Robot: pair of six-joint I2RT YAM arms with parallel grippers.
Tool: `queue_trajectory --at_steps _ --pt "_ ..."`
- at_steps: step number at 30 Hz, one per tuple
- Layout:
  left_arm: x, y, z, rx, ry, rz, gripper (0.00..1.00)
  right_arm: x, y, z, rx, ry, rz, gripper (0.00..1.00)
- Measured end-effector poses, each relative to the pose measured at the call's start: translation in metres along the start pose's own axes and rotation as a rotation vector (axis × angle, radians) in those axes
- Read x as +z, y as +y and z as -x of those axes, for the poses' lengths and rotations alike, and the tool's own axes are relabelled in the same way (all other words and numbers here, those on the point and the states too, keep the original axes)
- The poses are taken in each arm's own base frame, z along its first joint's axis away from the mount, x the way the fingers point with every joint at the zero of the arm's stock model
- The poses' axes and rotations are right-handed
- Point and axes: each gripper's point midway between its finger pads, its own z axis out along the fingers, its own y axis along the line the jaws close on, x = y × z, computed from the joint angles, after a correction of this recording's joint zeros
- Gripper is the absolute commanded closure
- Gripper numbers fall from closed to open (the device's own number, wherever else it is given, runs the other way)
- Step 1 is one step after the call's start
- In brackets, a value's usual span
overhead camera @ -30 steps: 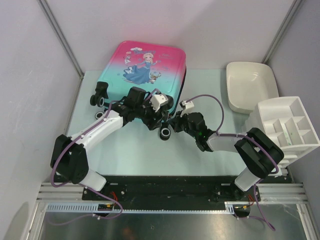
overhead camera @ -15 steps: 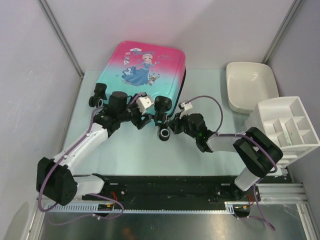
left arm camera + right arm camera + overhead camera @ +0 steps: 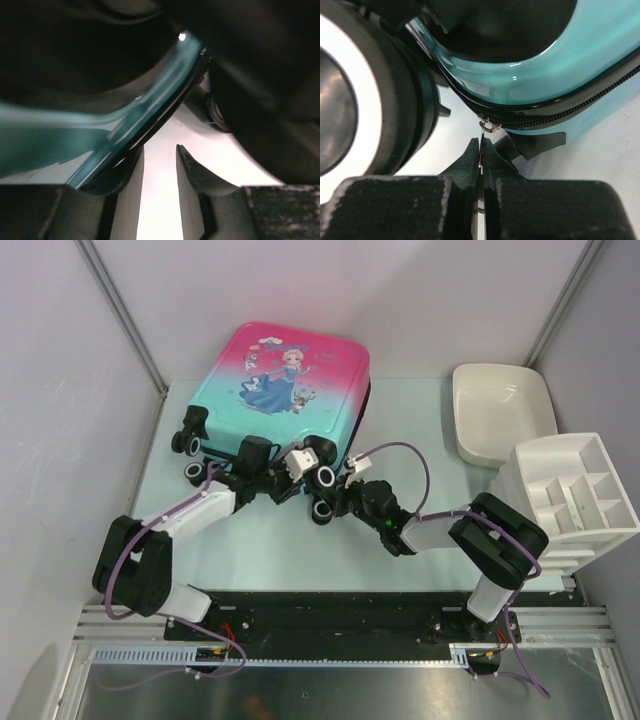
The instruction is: Open, take out, and arrange the luggage
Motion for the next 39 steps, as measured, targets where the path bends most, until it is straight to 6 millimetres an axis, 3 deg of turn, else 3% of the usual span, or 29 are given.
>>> queue_trajectory --at_steps 5,11,16,18,19,20,22,23,27,32,34,39 --pt "0.012 -0.005 0.000 0.009 0.001 -0.025 0.66 0.004 0.001 0.003 0.026 -0.046 -0.033 1.00" --pt "0.013 -0.009 -0.004 -0.066 -0.003 -0.051 0.41 0.010 0.002 0.006 0.059 -0.094 -0.073 1.00" --pt "-0.002 -0.013 -0.008 -0.170 -0.067 -0.078 0.38 0.015 0.010 0.005 0.092 -0.079 -0.070 1.00" --pt "-0.017 -0.001 -0.008 -0.187 -0.113 -0.032 0.36 0.016 0.013 0.000 0.109 -0.051 -0.063 0.90" --pt "-0.025 0.005 -0.007 -0.186 -0.134 -0.005 0.33 0.016 0.015 -0.001 0.117 -0.041 -0.056 0.71" --pt "-0.033 0.010 -0.006 -0.185 -0.154 0.023 0.30 0.016 0.016 -0.003 0.122 -0.035 -0.048 0.63" --pt "-0.046 0.011 0.001 -0.182 -0.195 0.050 0.27 0.015 0.023 -0.006 0.129 -0.009 -0.006 0.48" --pt "-0.050 0.008 0.004 -0.189 -0.210 0.049 0.26 0.014 0.026 -0.009 0.129 0.007 0.014 0.46" --pt "-0.060 -0.005 0.010 -0.261 -0.262 0.044 0.22 -0.003 0.022 -0.013 0.132 0.120 0.081 0.42" --pt "-0.059 -0.026 0.001 -0.370 -0.301 0.015 0.23 -0.043 0.005 0.038 0.110 0.082 0.104 0.35" --pt "-0.054 -0.039 -0.006 -0.418 -0.303 -0.011 0.23 -0.059 0.010 0.053 0.083 0.060 0.126 0.32" --pt "-0.040 -0.073 -0.009 -0.445 -0.311 -0.093 0.26 -0.076 0.023 0.063 0.018 0.058 0.185 0.28"
